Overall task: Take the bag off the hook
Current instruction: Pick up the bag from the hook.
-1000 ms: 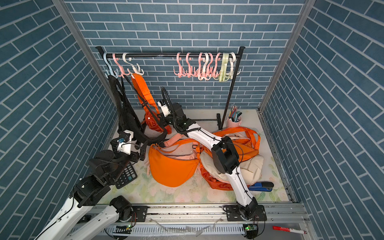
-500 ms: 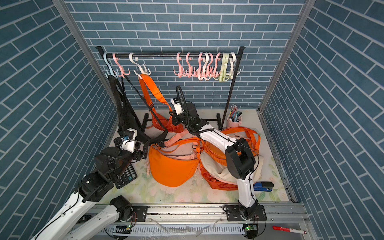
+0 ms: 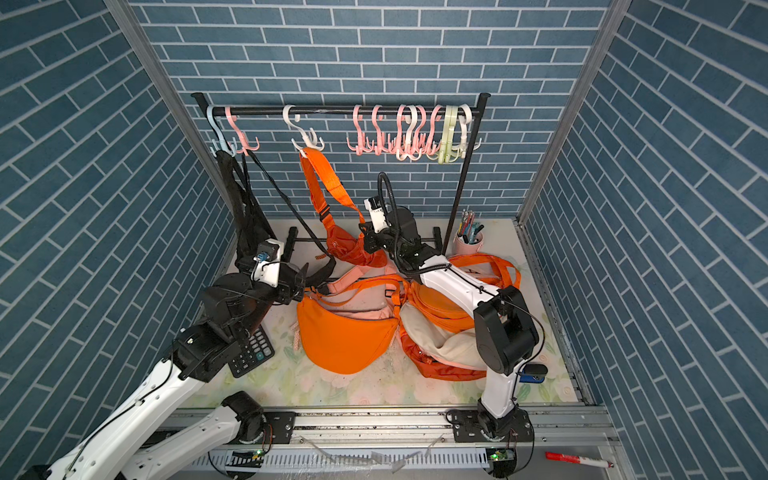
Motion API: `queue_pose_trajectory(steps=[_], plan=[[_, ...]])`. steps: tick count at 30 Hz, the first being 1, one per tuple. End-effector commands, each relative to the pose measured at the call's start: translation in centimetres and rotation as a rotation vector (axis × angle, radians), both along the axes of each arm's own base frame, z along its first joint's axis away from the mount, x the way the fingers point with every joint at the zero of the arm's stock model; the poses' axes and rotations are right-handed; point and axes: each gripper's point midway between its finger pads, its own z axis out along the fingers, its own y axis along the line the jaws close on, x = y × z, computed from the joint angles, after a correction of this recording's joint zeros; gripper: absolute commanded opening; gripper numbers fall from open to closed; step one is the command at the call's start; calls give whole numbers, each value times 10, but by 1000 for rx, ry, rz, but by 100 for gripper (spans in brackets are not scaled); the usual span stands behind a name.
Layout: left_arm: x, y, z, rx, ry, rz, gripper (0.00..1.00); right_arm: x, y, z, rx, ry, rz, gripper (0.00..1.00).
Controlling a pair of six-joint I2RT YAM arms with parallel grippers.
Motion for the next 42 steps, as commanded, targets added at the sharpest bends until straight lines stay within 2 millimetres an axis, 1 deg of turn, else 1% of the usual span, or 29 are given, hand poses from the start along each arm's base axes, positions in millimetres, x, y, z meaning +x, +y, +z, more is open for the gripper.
queue_pose_trajectory(steps=[1, 6, 11, 18, 22, 27, 34, 42], plan=[[14, -11, 26, -38, -69, -16, 99, -2, -16, 28, 34, -67, -16, 0], [41, -32, 44, -36, -102, -37, 99, -6, -34, 30, 41, -61, -32, 0], [67, -47, 55, -31, -125, -57, 99, -7, -52, 32, 56, -51, -45, 0], [109, -54, 52, -58, -143, -97, 99, -5, -71, 35, 95, -28, -68, 0], [126, -61, 51, -83, -141, -136, 99, -3, -77, 35, 103, -23, -74, 0], [140, -69, 52, -101, -162, -183, 98, 1, -83, 34, 117, -12, -86, 0], [165, -75, 47, -120, -161, -228, 97, 2, -83, 37, 126, -6, -77, 0], [195, -81, 51, -143, -175, -259, 90, 2, -82, 39, 122, 5, -61, 0]])
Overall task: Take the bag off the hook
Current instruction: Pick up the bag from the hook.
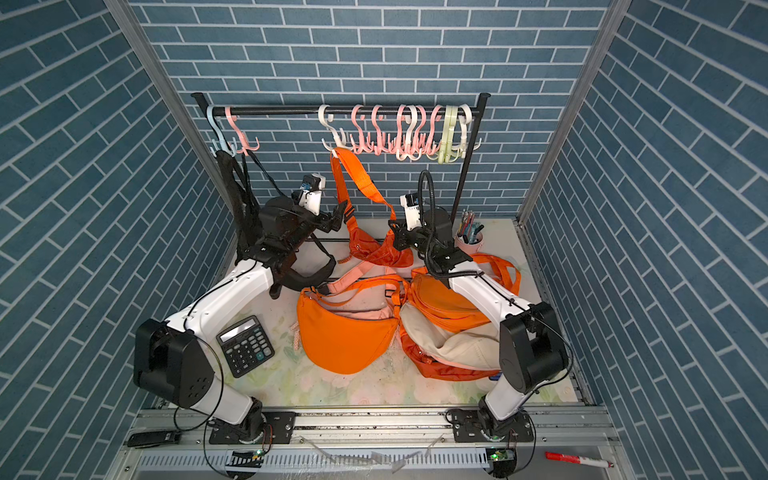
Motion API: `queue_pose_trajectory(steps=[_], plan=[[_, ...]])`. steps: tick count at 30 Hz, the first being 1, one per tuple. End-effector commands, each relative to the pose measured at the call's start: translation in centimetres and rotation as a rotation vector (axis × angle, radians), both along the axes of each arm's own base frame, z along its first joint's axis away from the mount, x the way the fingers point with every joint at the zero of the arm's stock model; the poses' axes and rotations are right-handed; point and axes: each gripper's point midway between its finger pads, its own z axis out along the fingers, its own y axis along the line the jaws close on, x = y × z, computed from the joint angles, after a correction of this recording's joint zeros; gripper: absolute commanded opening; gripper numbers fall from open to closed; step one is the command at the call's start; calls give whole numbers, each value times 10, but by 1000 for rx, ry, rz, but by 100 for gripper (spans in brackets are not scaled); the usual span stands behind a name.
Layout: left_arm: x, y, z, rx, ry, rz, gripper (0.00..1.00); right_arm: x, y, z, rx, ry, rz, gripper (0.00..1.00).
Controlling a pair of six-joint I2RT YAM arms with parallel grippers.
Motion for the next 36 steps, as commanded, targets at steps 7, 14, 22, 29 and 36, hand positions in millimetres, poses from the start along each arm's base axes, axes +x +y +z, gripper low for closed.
queue_pose_trajectory(steps=[7, 14, 22, 29, 36], plan=[[25, -12, 31, -40, -75, -57, 76, -3, 0, 26, 32, -21, 24, 0], [33, -6, 37, -54, -99, -48, 18, 2, 1, 22, 22, -6, 23, 0], [19, 4, 56, -55, -164, -38, 0, 4, 1, 24, 30, -11, 22, 0], [9, 5, 72, -50, -190, -53, 0, 4, 2, 32, 35, -17, 23, 0], [4, 10, 88, -54, -207, -41, 0, 3, 3, 47, 50, -31, 30, 0]])
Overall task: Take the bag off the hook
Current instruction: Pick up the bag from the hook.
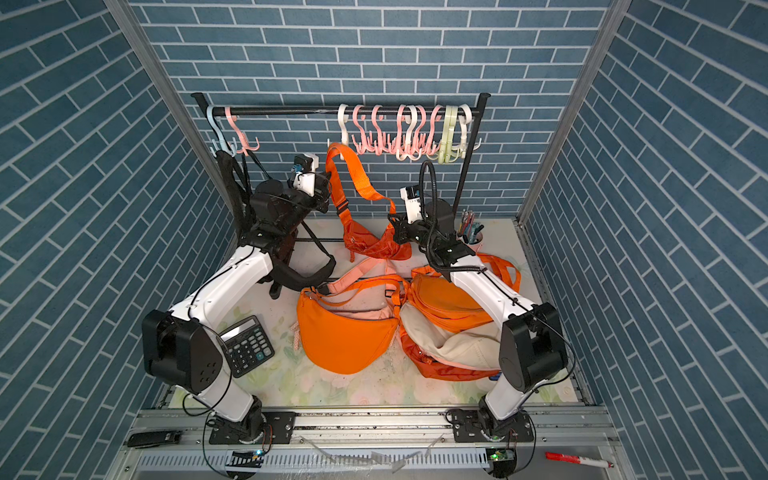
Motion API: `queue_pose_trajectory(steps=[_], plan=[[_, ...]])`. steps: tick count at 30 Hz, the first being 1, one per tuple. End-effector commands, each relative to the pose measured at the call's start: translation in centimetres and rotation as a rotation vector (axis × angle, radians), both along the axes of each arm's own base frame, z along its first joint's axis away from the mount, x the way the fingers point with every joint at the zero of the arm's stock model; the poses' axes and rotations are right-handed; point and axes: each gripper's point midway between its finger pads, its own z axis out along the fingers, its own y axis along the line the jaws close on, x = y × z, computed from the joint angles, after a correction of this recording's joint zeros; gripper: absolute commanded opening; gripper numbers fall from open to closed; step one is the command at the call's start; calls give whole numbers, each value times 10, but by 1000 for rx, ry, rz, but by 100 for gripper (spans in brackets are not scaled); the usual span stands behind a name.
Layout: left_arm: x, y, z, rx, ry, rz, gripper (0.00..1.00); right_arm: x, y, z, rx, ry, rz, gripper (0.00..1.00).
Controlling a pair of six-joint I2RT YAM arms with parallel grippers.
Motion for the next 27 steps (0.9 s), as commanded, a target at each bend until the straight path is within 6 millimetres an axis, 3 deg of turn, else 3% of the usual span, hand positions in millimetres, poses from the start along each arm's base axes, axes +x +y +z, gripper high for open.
queue_pose_trajectory(steps=[1, 18, 27], plan=[[-11, 7, 32, -10, -66, 2, 0, 0, 2, 25, 42, -29, 12, 0], [-26, 11, 74, -25, -81, 0, 0, -8, 0, 60, 91, -56, 22, 0], [-46, 19, 98, -11, -124, 14, 0, -16, -2, 74, 114, -57, 34, 0]])
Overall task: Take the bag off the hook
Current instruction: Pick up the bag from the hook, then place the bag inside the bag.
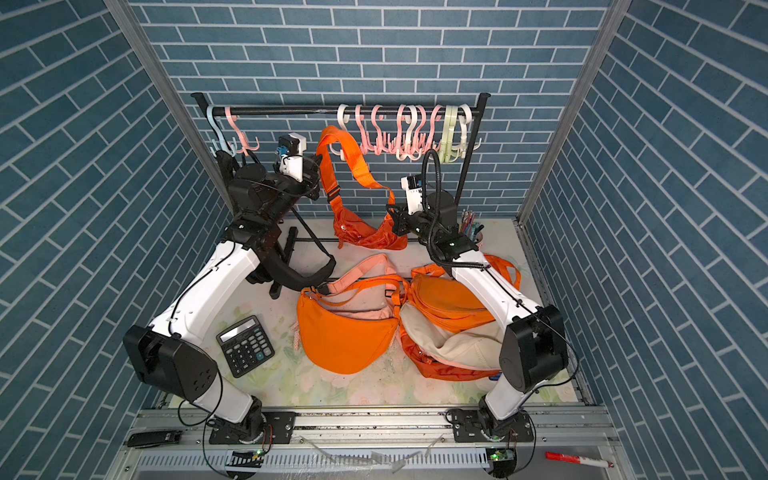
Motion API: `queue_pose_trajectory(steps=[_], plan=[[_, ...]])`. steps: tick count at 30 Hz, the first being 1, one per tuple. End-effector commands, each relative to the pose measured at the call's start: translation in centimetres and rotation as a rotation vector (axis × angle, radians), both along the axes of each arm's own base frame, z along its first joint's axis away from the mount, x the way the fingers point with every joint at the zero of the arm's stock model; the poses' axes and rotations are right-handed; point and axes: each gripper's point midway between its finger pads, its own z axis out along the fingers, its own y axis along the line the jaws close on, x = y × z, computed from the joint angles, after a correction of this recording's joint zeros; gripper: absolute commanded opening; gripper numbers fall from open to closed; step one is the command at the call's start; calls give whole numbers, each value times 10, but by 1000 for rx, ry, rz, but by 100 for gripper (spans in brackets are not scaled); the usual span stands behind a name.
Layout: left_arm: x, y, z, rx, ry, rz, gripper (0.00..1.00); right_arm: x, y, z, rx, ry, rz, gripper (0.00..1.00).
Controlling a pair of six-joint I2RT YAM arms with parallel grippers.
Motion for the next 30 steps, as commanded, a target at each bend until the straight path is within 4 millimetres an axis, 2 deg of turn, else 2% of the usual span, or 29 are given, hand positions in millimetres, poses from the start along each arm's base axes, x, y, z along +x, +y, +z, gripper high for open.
queue_pose_trajectory(steps=[1, 9, 13, 20, 30], plan=[[-23, 10, 36, -4, -82, 9, 0, -14, -6, 43, 62, -57, 13, 0], [-60, 19, 56, -24, -122, -9, 0, -34, -14, 52, 67, -73, 22, 0], [-81, 16, 57, -21, -121, -66, 0, -49, -20, 55, 68, -84, 24, 0], [-124, 13, 55, -30, -115, -145, 0, -92, -13, 52, -52, -138, 59, 0], [-185, 28, 50, -69, -122, -171, 0, -154, -3, 53, -146, -199, 93, 0]])
